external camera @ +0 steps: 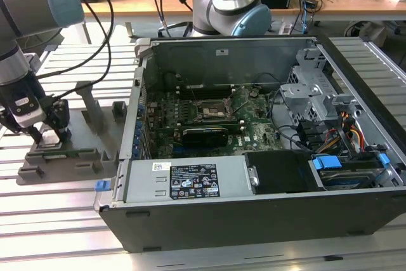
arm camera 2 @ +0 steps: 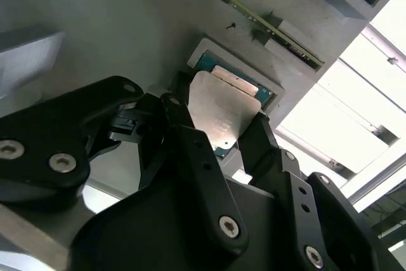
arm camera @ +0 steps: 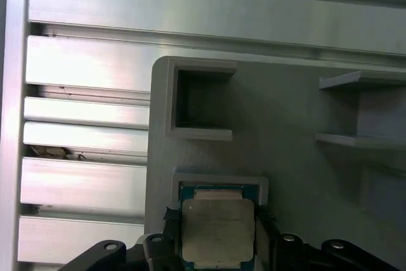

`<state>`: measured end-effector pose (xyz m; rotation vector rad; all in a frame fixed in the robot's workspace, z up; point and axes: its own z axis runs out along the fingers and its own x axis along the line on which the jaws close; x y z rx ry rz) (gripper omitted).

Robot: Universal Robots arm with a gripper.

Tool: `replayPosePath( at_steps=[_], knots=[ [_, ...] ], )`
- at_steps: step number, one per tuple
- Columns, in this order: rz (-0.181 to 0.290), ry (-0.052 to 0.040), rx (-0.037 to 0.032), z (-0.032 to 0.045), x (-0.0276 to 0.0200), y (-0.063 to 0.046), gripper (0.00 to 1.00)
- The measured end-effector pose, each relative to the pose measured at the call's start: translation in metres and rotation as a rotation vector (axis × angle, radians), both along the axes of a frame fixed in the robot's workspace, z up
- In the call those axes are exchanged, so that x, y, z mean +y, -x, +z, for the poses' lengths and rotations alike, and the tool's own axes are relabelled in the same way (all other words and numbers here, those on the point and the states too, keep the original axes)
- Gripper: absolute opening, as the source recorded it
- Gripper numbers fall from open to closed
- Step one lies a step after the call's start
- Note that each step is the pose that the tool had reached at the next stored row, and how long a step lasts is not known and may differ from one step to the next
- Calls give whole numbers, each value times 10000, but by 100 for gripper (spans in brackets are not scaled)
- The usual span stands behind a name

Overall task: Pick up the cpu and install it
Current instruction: 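Pick up the cpu and move it towards the insertion slot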

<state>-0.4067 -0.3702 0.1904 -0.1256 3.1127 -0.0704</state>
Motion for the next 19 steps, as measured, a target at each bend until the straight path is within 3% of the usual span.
replayPosePath(
  at_steps=[3, 7, 13, 19],
  knots=[
    [-1, -1, -2, 68, 1, 0, 55],
    [0, -1, -2, 214, 6, 0, 55],
    [-1, -6, -2, 310, 9, 0, 55],
    [0, -18, -2, 394, 45, 0, 55]
  ],
)
